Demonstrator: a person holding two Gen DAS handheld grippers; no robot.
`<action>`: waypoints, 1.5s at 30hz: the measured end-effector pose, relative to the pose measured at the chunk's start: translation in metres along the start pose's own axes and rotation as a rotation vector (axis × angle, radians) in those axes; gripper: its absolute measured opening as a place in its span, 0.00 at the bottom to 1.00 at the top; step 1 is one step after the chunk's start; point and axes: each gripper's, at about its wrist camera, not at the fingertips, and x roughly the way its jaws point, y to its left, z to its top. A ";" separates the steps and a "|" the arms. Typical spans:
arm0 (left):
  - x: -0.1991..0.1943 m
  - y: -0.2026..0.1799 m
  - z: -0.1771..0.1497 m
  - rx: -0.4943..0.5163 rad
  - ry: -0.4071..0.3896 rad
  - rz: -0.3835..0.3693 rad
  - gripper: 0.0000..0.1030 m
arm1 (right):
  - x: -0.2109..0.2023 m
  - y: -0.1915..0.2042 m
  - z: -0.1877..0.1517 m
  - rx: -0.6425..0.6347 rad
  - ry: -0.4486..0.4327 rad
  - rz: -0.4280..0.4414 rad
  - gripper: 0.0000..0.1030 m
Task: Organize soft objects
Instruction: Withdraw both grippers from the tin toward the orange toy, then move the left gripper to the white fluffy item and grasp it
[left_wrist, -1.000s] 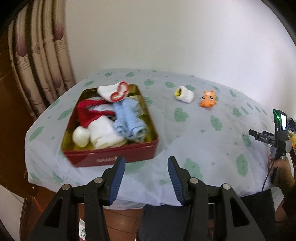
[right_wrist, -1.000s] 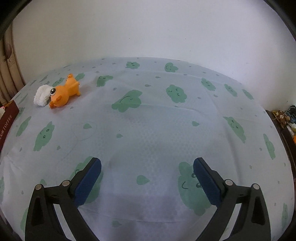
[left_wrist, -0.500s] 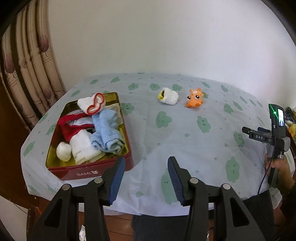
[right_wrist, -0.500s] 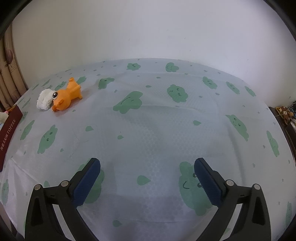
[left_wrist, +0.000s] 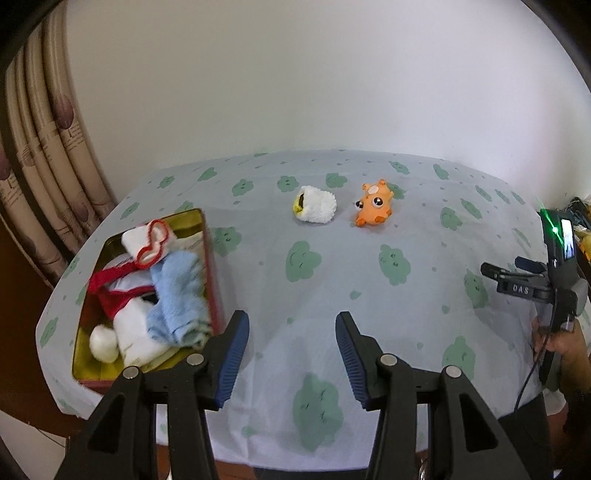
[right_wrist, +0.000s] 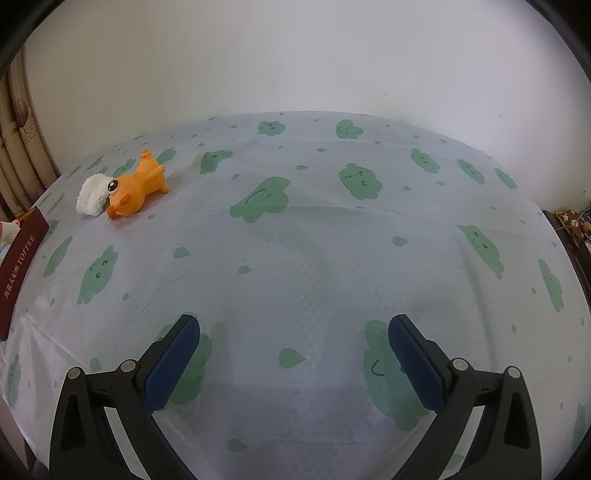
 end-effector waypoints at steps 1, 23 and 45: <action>0.004 -0.002 0.004 0.003 0.004 0.001 0.48 | 0.001 0.001 0.000 -0.001 0.002 0.001 0.99; 0.099 -0.026 0.051 0.012 0.091 0.007 0.48 | 0.005 0.000 -0.002 0.000 0.023 0.047 0.99; 0.174 0.013 0.121 -0.156 0.155 -0.129 0.48 | 0.005 -0.001 -0.003 0.006 0.023 0.079 0.99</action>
